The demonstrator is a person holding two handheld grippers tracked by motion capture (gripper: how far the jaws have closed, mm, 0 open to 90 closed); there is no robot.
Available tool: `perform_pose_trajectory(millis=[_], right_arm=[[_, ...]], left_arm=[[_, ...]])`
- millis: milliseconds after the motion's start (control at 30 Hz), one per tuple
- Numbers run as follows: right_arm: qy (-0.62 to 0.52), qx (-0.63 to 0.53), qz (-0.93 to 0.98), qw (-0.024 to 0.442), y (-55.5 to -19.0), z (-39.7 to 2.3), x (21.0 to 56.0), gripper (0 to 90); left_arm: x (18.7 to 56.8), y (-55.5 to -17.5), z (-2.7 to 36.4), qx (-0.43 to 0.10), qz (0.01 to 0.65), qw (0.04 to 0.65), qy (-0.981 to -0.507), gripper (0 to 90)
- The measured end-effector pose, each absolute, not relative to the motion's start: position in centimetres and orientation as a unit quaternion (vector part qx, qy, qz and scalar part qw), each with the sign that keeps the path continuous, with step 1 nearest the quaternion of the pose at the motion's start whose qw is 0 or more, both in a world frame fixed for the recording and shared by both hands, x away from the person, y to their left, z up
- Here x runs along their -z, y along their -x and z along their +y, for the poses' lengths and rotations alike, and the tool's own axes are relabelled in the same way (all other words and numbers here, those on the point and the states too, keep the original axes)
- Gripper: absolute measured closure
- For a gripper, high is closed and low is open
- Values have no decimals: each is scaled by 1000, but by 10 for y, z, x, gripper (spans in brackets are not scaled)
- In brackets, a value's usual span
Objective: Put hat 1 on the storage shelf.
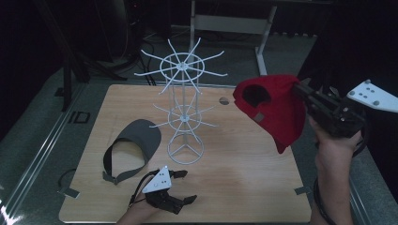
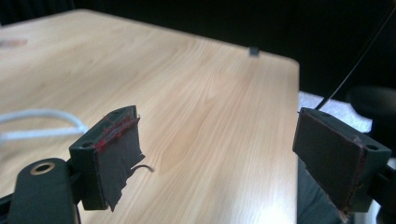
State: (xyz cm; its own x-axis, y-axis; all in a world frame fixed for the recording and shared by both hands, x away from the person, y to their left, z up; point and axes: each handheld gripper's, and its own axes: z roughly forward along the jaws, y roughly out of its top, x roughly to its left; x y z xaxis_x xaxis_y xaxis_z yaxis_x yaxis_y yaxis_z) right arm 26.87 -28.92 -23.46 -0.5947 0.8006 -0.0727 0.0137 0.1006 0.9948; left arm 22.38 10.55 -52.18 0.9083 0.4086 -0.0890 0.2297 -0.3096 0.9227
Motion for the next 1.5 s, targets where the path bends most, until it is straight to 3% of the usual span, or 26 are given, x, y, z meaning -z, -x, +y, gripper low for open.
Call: perform_pose_trajectory(millis=[433, 800, 1500], right_arm=[[-323, -589, 657, 343, -296, -274, 216, 877], [-337, -594, 650, 333, -318, -256, 203, 877], [-319, -555, 704, 308, -309, -239, 263, 876]], left_arm=[[550, -228, 135, -99, 253, 527, -805, 151], [553, -228, 136, -91, 249, 527, -807, 151], [553, -228, 138, -94, 257, 533, -801, 151]])
